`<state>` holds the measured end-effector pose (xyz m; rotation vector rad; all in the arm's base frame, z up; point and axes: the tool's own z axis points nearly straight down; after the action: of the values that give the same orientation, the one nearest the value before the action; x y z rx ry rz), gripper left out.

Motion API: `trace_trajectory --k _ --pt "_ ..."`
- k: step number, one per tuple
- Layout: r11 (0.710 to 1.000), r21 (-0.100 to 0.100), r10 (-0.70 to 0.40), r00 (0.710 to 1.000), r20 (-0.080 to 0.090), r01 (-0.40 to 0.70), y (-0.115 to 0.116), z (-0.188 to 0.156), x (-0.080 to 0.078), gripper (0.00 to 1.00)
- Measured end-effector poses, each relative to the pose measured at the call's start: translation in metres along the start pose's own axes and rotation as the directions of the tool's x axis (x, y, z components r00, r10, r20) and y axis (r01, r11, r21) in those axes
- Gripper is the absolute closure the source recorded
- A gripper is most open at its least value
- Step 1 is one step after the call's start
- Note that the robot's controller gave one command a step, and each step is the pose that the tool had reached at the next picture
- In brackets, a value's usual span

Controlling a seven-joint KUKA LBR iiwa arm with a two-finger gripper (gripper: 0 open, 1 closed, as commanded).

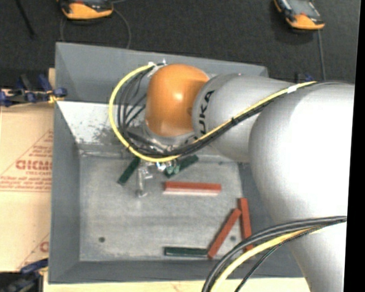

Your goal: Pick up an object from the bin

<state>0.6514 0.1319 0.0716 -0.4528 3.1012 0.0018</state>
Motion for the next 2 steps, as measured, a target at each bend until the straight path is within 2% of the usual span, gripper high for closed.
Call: trace_trajectory --k 2 --pt "1.000 -0.002 0.015 1.000 0.001 -0.015 -0.0015 -0.0026 -0.0031 0.00"
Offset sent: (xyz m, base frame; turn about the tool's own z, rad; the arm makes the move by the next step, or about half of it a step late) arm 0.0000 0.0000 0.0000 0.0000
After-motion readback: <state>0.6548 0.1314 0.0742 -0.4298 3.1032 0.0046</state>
